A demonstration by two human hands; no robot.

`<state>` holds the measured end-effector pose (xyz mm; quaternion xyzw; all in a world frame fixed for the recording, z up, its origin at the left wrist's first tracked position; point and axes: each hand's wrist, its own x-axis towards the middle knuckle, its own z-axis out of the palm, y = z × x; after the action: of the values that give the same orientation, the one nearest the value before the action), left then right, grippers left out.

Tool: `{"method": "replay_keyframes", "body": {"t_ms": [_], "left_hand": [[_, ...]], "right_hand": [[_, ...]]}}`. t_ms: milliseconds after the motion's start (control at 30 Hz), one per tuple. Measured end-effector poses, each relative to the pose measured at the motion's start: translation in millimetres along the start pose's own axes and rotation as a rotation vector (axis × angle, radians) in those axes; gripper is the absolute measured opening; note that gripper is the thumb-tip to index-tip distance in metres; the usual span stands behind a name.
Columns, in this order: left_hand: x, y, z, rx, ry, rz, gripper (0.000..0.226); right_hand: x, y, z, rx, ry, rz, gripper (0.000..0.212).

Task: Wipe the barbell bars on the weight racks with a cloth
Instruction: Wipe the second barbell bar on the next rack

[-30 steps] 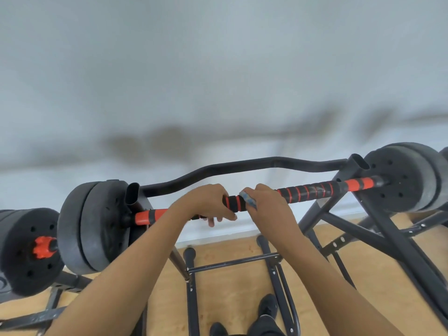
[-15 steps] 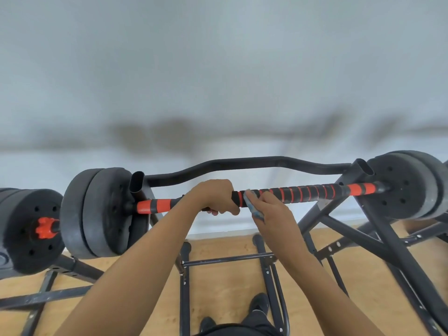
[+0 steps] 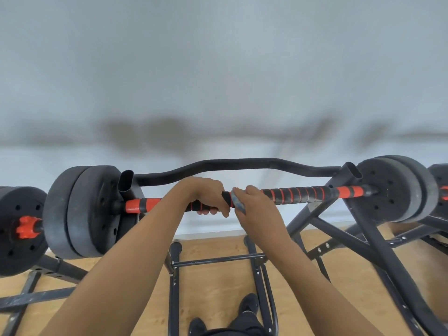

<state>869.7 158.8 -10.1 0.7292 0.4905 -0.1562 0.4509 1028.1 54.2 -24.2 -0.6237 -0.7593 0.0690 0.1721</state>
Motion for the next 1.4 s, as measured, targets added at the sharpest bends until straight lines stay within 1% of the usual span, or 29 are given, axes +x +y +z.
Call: {"method": "replay_keyframes", "body": {"t_ms": [67,100,167,200,233,300,367,400,433,500,567,633,700,800,867,967,1067,1133,1200,1267,1300,1333,1400], "left_hand": [[1,-1,-4,-0.053,-0.072,0.012,0.024],[1,-2,-5,-0.076,-0.092,0.023,0.027],[1,-5,-5,-0.088,-0.077,0.051,0.034],[1,-6,-4,-0.068,-0.036,0.076,0.036],[0,-8,-1,-0.024,0.037,0.115,0.037],[-3,-11,8,0.149,0.276,0.183,0.040],[-12,-14,24,0.407,0.561,0.160,0.049],[-15,-16,34,0.510,0.678,0.141,0.052],[-17,-19,43,0.578,0.766,0.137,0.053],[-16,-25,59,0.705,0.883,0.179,0.053],[-14,-29,64,0.818,0.943,0.212,0.060],[-13,-29,57,0.800,0.850,0.209,0.059],[-15,-27,47,0.737,0.726,0.211,0.050],[-16,-24,41,0.703,0.665,0.210,0.047],[-15,-24,41,0.693,0.645,0.197,0.048],[-11,-25,41,0.665,0.640,0.193,0.049],[-6,-26,38,0.571,0.601,0.179,0.043],[-3,-25,32,0.500,0.537,0.165,0.041],[-1,-24,25,0.427,0.434,0.146,0.041],[1,-25,17,0.302,0.302,0.148,0.039],[1,-25,13,0.244,0.237,0.155,0.037],[1,-25,8,0.200,0.177,0.163,0.035],[2,-24,1,0.146,0.083,0.171,0.031]], "right_hand": [[-21,6,9,0.043,0.034,-0.022,0.046],[-33,8,16,0.066,0.031,-0.028,0.050],[-60,8,29,0.122,-0.035,-0.006,0.044],[-71,7,34,0.167,-0.051,0.017,0.042],[-78,7,36,0.216,-0.035,0.037,0.041],[-73,10,28,0.293,0.056,0.070,0.039],[-53,12,11,0.307,0.164,0.055,0.038],[-41,10,1,0.299,0.199,0.043,0.037],[-30,8,-5,0.279,0.228,0.031,0.036],[-8,6,-10,0.225,0.246,0.024,0.029],[6,3,-5,0.170,0.182,0.047,0.019],[9,-3,3,0.167,0.130,0.068,0.018],[1,-7,9,0.160,0.113,0.029,0.021],[-18,-2,10,0.175,0.086,-0.036,0.040],[-30,7,10,0.181,0.071,-0.013,0.043],[-47,16,4,0.189,0.023,0.041,0.036],[-38,18,-9,0.237,0.129,-0.001,0.030],[-12,16,-13,0.212,0.175,-0.003,0.023],[8,10,-9,0.145,0.143,0.006,0.017],[8,2,-1,0.138,0.137,0.021,0.017],[2,-1,3,0.143,0.142,0.021,0.019],[-7,-3,6,0.143,0.145,0.017,0.026],[-25,1,11,0.149,0.146,0.006,0.045]]}}
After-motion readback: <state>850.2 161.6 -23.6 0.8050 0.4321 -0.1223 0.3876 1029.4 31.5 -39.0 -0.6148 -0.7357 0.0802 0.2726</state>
